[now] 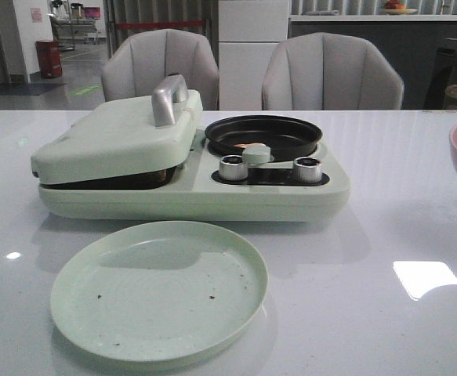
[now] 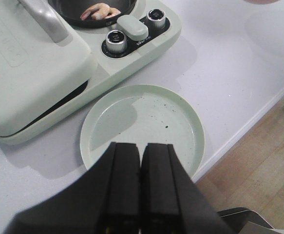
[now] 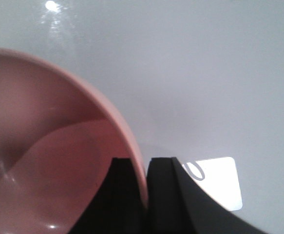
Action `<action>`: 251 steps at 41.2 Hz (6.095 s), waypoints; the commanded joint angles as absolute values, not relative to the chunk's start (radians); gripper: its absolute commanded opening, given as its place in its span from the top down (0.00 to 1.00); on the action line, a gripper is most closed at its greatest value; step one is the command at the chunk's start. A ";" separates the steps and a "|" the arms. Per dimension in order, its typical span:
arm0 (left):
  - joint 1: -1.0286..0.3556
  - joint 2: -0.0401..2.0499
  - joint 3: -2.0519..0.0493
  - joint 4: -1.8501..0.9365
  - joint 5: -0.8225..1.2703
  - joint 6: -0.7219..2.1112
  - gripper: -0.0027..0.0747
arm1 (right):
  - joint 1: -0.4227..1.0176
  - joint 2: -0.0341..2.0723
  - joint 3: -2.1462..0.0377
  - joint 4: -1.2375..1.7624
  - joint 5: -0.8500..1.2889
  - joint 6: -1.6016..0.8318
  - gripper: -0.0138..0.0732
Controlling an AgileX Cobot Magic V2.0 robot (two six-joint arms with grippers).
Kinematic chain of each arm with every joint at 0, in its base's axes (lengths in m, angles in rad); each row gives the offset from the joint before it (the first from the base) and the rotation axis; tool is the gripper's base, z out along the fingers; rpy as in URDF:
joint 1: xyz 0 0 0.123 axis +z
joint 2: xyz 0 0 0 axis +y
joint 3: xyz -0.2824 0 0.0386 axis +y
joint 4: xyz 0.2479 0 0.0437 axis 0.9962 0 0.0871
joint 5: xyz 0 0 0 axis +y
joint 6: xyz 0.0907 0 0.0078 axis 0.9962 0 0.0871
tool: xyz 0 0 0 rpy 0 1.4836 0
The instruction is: Make breakfast with bread and shrimp
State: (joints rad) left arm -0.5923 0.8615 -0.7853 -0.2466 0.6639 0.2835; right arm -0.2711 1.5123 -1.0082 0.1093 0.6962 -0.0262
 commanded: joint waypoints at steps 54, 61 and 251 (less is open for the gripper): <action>-0.600 0.856 -0.812 -0.282 0.595 0.274 0.84 | 0.164 1.094 -1.021 0.087 0.810 -0.101 0.33; -0.600 0.856 -0.812 -0.282 0.595 0.274 0.84 | 0.164 0.939 -0.959 0.000 0.875 0.035 0.33; -0.043 -0.025 0.008 -0.010 -0.088 0.013 0.84 | 0.042 0.406 -0.551 0.045 0.666 -0.062 0.82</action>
State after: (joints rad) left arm -0.0398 -0.0040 0.0022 -0.0091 -0.0075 0.0221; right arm 0.0730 0.4584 -0.5829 0.0078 0.8319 0.0054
